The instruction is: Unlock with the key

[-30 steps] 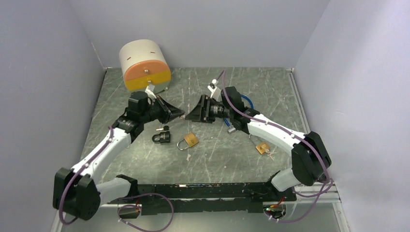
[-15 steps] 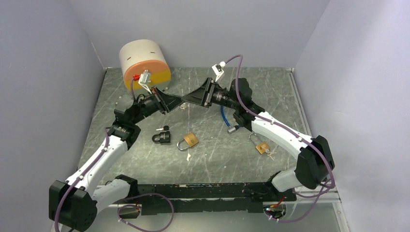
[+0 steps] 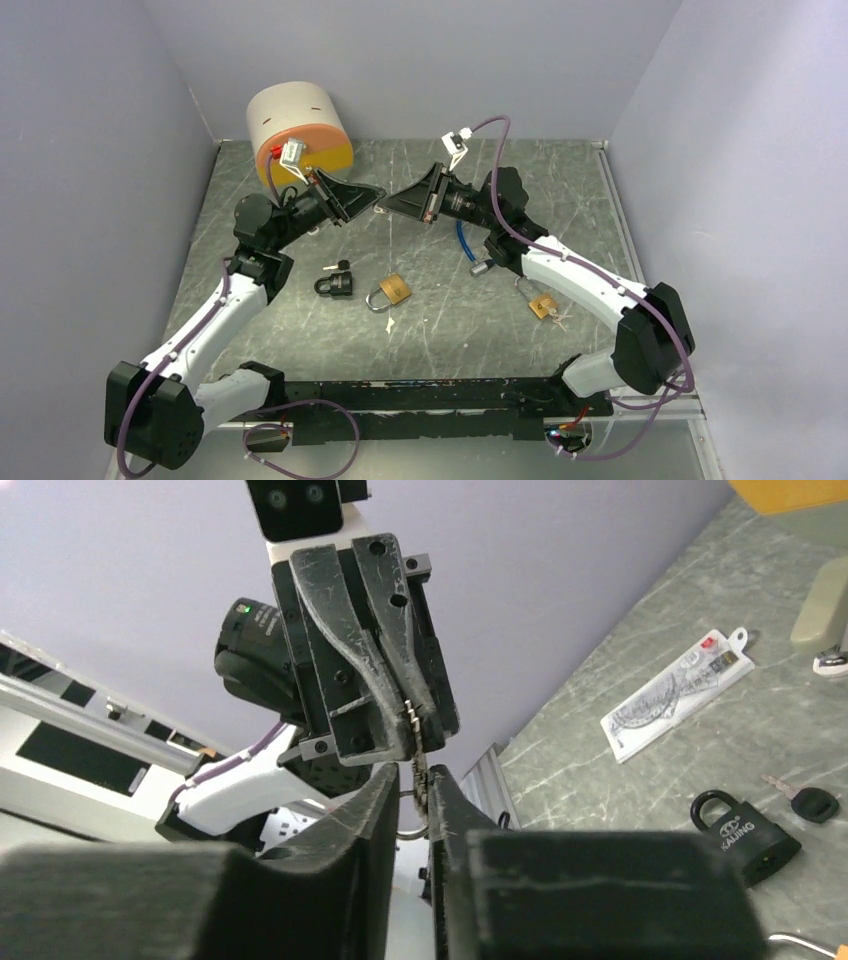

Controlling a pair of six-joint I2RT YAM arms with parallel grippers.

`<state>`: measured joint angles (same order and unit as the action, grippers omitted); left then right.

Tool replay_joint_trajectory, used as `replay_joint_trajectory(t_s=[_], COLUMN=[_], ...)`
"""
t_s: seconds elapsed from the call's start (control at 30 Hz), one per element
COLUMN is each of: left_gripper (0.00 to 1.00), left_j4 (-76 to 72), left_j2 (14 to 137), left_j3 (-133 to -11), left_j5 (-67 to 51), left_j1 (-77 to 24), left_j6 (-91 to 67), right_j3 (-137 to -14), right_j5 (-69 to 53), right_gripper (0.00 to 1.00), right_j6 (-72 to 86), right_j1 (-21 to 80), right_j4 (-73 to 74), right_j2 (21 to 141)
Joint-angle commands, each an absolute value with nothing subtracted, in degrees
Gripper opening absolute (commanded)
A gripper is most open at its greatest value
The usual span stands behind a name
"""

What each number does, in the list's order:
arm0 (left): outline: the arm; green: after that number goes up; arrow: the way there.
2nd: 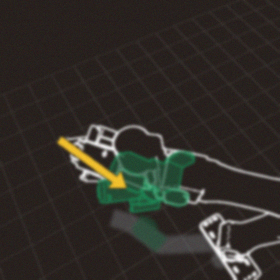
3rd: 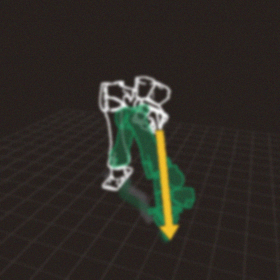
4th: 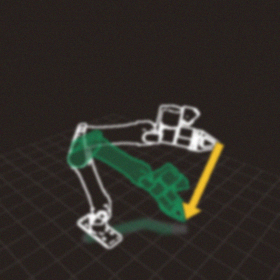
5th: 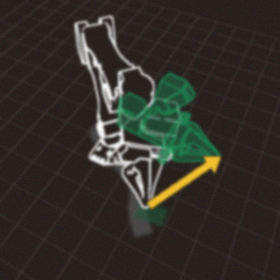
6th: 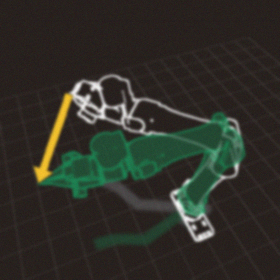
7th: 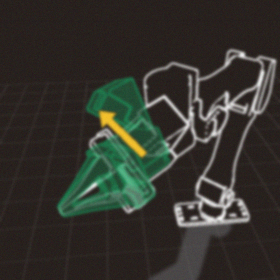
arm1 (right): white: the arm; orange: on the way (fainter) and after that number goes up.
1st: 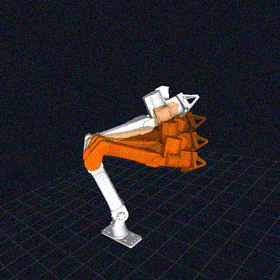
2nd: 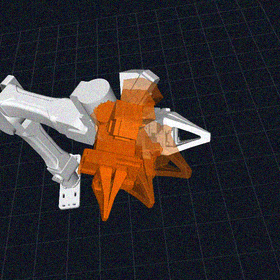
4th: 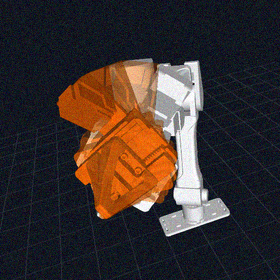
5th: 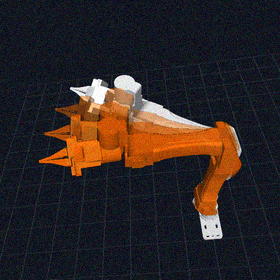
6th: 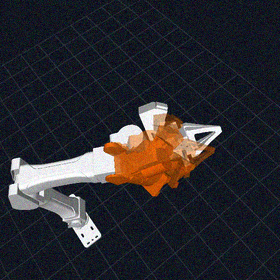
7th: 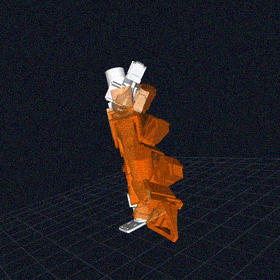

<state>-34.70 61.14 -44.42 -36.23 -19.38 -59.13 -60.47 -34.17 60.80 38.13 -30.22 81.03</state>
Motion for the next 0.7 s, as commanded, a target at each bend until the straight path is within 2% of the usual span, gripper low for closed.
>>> replay_joint_trajectory(t_s=[0.0, 0.17, 0.27, 0.3, 0.4, 0.43, 0.53, 0.67], left_gripper=[0.03, 0.03, 0.04, 0.12, 0.45, 0.53, 0.60, 0.56], left_j4=[-43.12, -46.66, -44.95, -43.54, -38.79, -37.16, -32.87, -28.72], left_j2=[62.05, 62.57, 61.97, 61.49, 59.80, 59.22, 58.01, 58.71], left_j3=[-46.19, -45.18, -45.41, -45.56, -45.78, -45.86, -46.53, -48.39], left_j5=[-37.60, -37.58, -36.56, -35.93, -33.58, -32.68, -32.06, -35.07], left_j1=[-19.51, -19.50, -19.51, -19.51, -19.43, -19.43, -19.07, -18.73], left_j6=[-62.82, -64.92, -64.10, -63.70, -62.89, -62.66, -61.95, -60.59], right_j3=[-60.37, -60.47, -59.90, -59.67, -59.10, -58.96, -58.80, -57.85], right_j5=[-35.88, -35.10, -34.08, -33.78, -33.87, -34.09, -35.60, -36.72], right_gripper=[0.14, 0.00, 0.00, 0.00, 0.00, 0.00, 0.00, 0.00], right_j6=[60.91, 60.84, 60.41, 60.32, 60.04, 59.89, 58.37, 56.79], right_j1=[38.06, 38.07, 38.01, 37.91, 37.58, 37.50, 37.20, 37.17], right_j4=[-36.44, -36.56, -36.04, -36.05, -35.94, -36.02, -34.94, -32.63], right_j2=[78.93, 78.61, 77.88, 77.58, 77.22, 77.17, 76.89, 75.83])
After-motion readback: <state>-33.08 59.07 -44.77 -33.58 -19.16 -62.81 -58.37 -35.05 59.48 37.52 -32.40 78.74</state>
